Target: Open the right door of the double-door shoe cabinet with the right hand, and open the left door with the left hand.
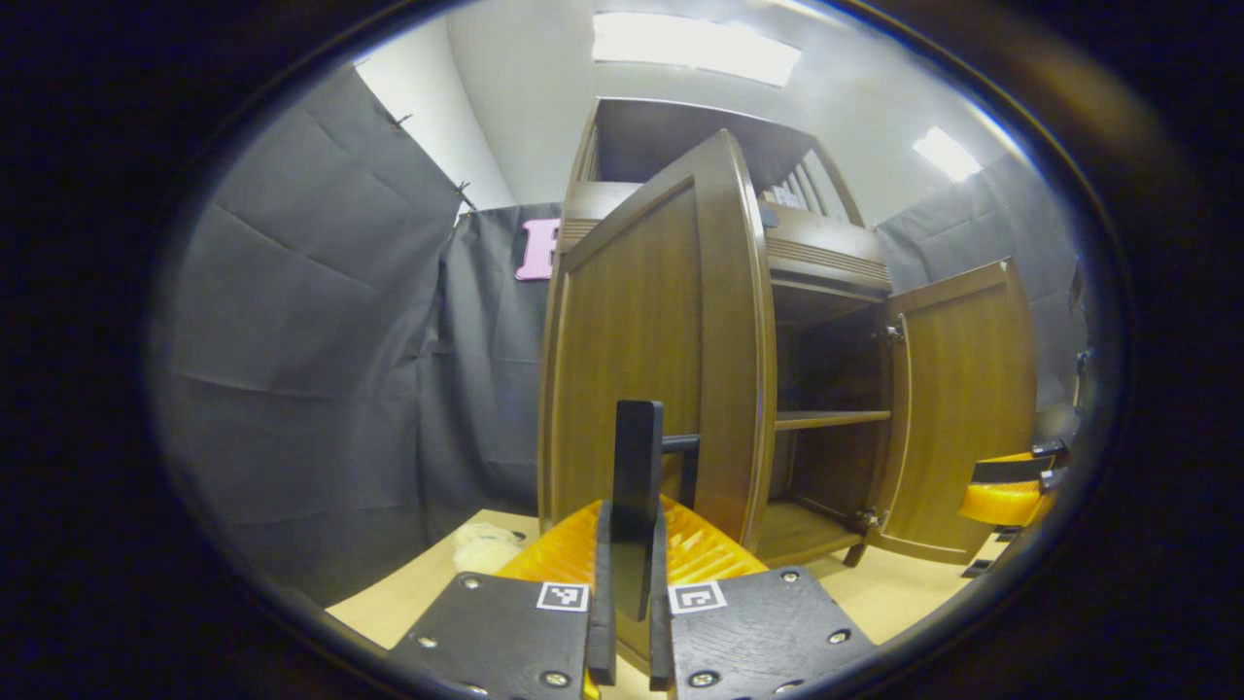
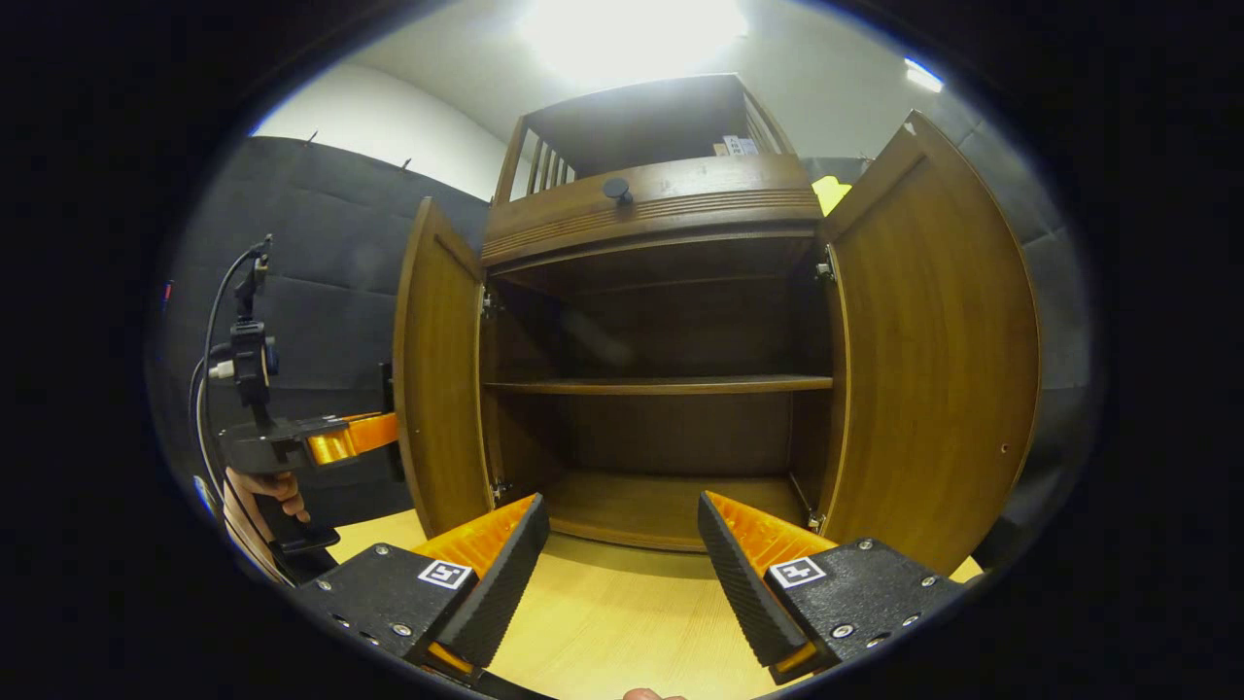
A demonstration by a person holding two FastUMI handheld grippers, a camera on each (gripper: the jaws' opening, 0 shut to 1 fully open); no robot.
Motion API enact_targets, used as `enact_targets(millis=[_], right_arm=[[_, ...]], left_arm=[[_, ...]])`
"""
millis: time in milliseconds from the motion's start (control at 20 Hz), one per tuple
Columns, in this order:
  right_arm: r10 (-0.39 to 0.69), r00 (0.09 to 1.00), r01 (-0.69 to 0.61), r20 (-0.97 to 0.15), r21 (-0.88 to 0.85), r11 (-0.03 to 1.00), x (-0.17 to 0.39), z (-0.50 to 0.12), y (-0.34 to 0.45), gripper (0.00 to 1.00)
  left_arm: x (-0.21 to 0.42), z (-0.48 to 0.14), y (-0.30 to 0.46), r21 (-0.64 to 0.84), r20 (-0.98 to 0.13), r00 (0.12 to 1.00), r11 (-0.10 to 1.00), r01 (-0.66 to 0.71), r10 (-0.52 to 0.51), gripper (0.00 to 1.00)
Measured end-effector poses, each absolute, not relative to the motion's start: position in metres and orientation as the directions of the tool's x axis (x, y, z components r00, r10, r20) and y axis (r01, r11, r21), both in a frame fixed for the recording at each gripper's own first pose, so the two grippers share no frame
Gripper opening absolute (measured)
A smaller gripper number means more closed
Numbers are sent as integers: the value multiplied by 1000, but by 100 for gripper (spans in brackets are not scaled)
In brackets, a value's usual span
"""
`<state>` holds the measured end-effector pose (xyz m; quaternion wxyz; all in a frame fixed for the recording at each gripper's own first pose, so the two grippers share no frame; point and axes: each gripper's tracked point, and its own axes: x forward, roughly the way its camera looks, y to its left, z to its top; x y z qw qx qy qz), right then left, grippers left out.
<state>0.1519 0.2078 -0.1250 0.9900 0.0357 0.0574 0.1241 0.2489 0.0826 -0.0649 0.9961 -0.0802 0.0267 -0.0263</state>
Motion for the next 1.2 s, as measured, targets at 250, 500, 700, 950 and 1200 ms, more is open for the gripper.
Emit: enact_targets(millis=[250, 500, 700, 950, 1200], right_arm=[[209, 972, -193, -108, 141, 971, 153, -130, 209, 95], [135, 983, -113, -123, 167, 979, 152, -132, 204, 95], [102, 987, -78, -125, 182, 980, 149, -130, 200, 94], [83, 991, -69, -102, 135, 988, 133, -120, 192, 95], [74, 993, -65, -95, 98, 993, 113, -117, 179, 95]], left_arm=[[248, -61, 77, -180, -35, 996, 981, 78, -86, 19], [247, -69, 102, -106, -43, 997, 992, 66, -71, 14], [245, -69, 104, -114, -51, 997, 992, 55, -61, 14], [239, -72, 104, -101, -61, 993, 990, 98, -105, 11], [237, -69, 108, -113, -61, 996, 992, 63, -70, 19]])
